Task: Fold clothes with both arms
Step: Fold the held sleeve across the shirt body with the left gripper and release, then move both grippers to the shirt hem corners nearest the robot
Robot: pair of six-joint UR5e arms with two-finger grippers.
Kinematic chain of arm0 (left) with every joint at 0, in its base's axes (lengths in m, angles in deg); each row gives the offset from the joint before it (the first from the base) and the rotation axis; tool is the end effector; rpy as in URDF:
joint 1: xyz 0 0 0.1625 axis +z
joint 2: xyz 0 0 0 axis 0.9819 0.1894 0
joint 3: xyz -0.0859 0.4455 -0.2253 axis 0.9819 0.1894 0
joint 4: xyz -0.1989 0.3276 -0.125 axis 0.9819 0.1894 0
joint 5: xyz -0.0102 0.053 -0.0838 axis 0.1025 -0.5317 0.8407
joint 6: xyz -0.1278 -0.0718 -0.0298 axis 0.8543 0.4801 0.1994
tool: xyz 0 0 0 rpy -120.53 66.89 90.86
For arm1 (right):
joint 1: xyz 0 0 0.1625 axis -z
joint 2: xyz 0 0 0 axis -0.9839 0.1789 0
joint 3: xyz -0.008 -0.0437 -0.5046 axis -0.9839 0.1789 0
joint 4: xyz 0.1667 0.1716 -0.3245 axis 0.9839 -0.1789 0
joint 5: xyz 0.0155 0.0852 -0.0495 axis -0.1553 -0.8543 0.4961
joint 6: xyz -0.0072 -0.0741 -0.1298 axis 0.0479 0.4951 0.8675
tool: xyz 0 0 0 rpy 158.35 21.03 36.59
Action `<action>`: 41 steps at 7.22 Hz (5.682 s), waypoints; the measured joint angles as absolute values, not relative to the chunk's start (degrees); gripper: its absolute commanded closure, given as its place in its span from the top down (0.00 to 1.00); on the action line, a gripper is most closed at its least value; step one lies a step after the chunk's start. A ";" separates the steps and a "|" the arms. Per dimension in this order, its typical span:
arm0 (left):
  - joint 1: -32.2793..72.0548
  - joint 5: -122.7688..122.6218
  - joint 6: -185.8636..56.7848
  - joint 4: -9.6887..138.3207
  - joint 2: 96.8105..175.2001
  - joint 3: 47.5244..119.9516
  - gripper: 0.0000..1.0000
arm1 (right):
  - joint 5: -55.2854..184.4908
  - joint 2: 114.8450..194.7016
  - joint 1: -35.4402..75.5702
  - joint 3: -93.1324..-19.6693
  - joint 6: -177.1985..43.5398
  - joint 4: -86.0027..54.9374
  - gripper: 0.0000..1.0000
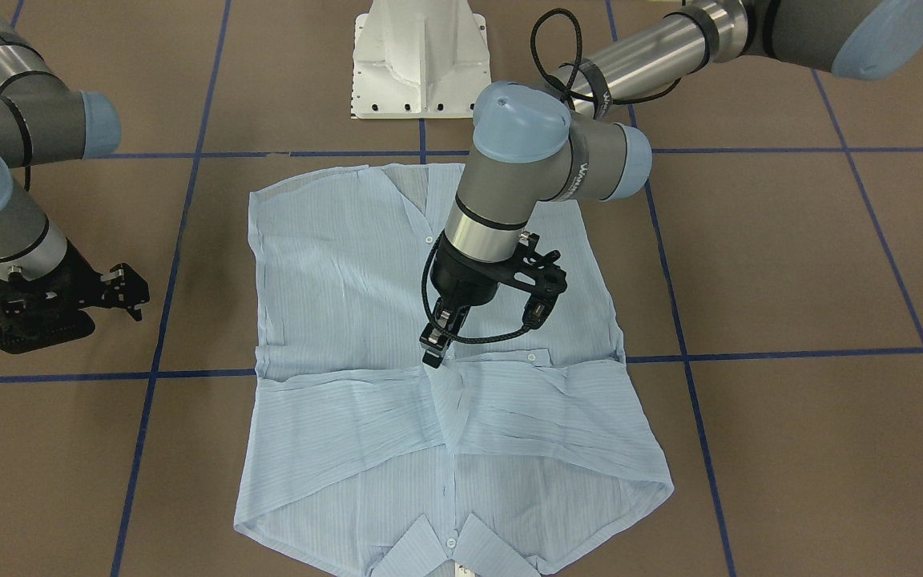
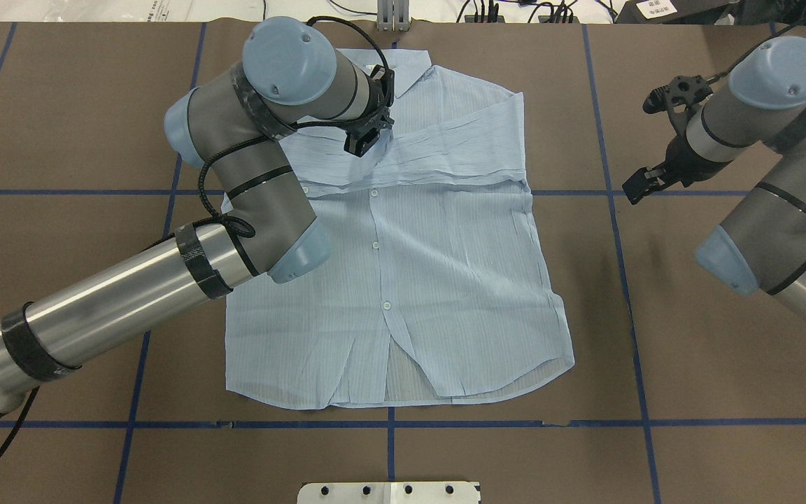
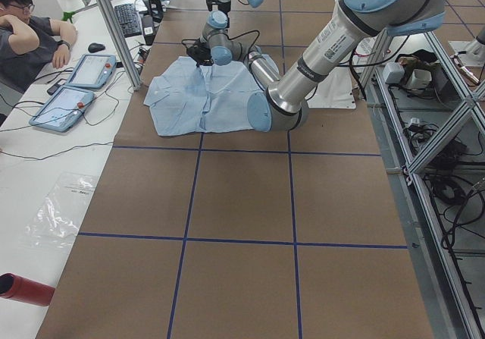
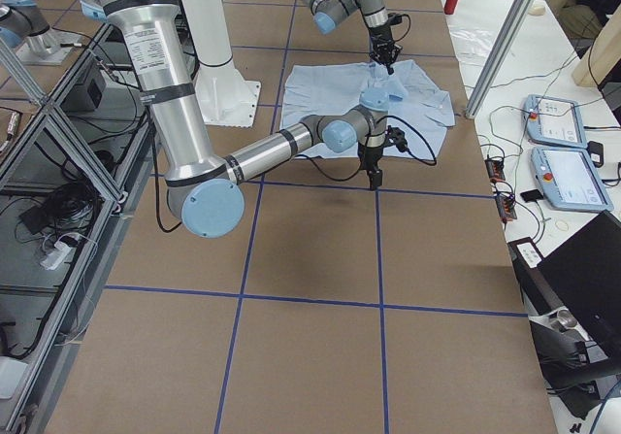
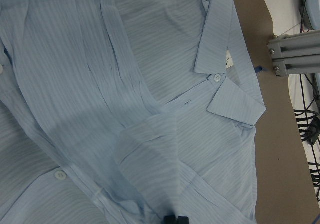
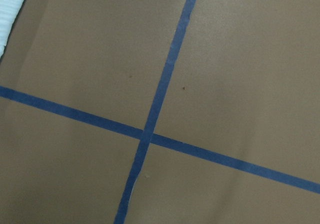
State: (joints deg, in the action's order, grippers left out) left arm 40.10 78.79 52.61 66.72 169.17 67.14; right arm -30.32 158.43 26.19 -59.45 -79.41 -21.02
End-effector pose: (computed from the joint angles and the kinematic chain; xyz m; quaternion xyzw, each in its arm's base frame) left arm 0.6185 -0.6372 0.2088 -0.0897 0.5389 -0.5047 0.6684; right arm -0.3349 -0.5588 0.5665 0.0867 -0.3331 -0.1235 0.9308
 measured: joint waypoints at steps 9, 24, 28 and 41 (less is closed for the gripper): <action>44.98 76.46 36.22 75.01 170.97 62.21 1.00 | -30.48 158.86 26.95 -59.14 -83.10 -16.97 1.00; 44.80 81.31 15.37 58.60 143.20 100.09 0.99 | -18.29 169.47 55.36 -73.40 -120.02 -7.72 0.33; 44.96 81.31 15.30 58.60 143.11 100.00 0.98 | -18.50 169.71 55.34 -73.58 -120.00 -7.95 0.00; 64.76 75.68 19.35 51.78 126.37 108.13 0.82 | -19.41 169.43 55.08 -79.96 -120.03 -11.82 0.00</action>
State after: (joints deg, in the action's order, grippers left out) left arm 64.76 75.68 19.35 51.78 126.37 108.13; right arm -19.41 169.43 55.08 -79.96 -120.03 -11.82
